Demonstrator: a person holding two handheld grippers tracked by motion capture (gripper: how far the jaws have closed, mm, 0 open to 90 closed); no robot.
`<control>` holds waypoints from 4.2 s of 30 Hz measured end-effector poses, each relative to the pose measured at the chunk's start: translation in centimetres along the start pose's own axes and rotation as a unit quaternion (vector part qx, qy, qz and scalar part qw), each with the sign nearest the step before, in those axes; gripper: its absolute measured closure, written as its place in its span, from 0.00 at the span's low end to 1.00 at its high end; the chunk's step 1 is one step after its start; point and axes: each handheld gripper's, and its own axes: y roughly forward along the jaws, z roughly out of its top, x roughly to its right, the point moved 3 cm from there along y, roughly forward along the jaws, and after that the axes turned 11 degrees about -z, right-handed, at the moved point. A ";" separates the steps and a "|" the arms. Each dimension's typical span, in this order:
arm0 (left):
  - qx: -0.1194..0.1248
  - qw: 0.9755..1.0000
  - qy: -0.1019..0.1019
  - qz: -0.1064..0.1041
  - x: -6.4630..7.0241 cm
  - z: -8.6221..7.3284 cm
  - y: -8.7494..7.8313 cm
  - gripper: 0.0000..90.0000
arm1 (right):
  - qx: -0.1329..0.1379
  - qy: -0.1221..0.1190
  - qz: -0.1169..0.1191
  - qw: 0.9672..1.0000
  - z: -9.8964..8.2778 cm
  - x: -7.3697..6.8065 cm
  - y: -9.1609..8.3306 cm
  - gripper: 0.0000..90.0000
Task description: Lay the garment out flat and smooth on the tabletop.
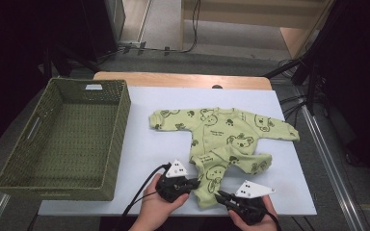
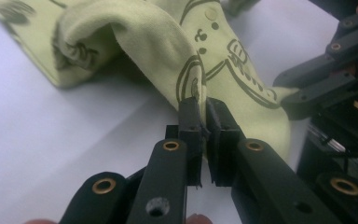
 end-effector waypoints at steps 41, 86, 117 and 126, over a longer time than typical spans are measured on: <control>0.001 0.999 0.023 -0.033 1.5 -0.9 -1.6 0.97 | 0.086 0.056 -0.061 0.993 -0.1 6.1 -8.2 0.92; 0.016 1.000 0.007 0.022 0.6 -0.2 -1.5 0.68 | 0.028 0.118 -0.144 0.982 -4.3 13.9 -4.6 0.97; 0.019 0.997 0.006 0.068 0.8 1.1 -0.3 0.59 | 0.068 0.120 -0.125 0.983 -4.0 13.7 -5.7 0.96; -0.031 0.995 0.001 0.092 -0.5 0.6 0.9 0.98 | 0.073 0.117 -0.120 0.983 -4.2 13.7 -5.9 0.96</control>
